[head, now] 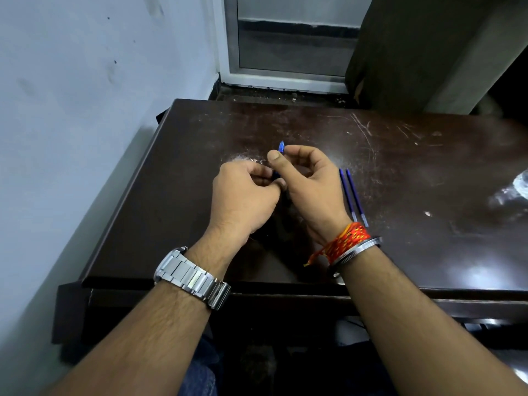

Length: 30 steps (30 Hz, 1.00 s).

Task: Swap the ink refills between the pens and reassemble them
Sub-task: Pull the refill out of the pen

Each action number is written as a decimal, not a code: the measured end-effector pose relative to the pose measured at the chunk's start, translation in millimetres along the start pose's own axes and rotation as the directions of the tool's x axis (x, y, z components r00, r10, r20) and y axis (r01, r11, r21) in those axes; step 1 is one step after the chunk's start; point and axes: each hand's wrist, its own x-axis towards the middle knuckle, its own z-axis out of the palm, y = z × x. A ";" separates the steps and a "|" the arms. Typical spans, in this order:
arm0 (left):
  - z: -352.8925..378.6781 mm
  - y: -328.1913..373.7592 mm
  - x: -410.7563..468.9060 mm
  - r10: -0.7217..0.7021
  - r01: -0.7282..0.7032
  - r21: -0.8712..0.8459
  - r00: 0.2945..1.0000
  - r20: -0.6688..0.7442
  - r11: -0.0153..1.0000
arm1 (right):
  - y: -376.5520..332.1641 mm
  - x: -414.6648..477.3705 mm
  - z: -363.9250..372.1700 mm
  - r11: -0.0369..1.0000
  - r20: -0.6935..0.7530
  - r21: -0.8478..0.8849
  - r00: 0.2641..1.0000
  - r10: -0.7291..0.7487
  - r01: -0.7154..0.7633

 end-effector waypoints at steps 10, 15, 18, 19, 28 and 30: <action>-0.4 0.8 -0.3 -0.018 0.018 -0.039 1.000 0.019 0.999 | -0.8 0.9 -1.3 1.000 0.001 0.002 1.000 0.000 0.000; -1.2 2.7 -1.2 0.000 0.001 -0.030 0.999 0.037 1.000 | 0.2 -0.8 -0.7 0.997 0.019 -0.055 0.999 -0.050 0.051; -1.4 1.2 -1.0 -0.014 0.016 -0.044 0.999 0.038 0.999 | 1.6 -0.4 -0.6 0.997 0.037 -0.064 0.998 -0.049 0.051; -1.3 0.7 -0.6 -0.019 0.021 -0.050 0.999 0.037 0.999 | 1.6 0.0 -0.3 0.997 0.039 -0.063 0.998 -0.044 0.047; 2.0 0.8 -1.5 -0.011 0.012 -0.040 1.000 0.027 0.999 | -0.6 -0.2 -0.1 0.995 0.029 -0.062 0.997 -0.075 0.077; 1.9 0.4 -1.2 -0.016 0.017 -0.049 0.999 0.028 0.999 | -1.8 -0.2 -0.7 0.999 0.039 -0.026 0.998 -0.043 0.044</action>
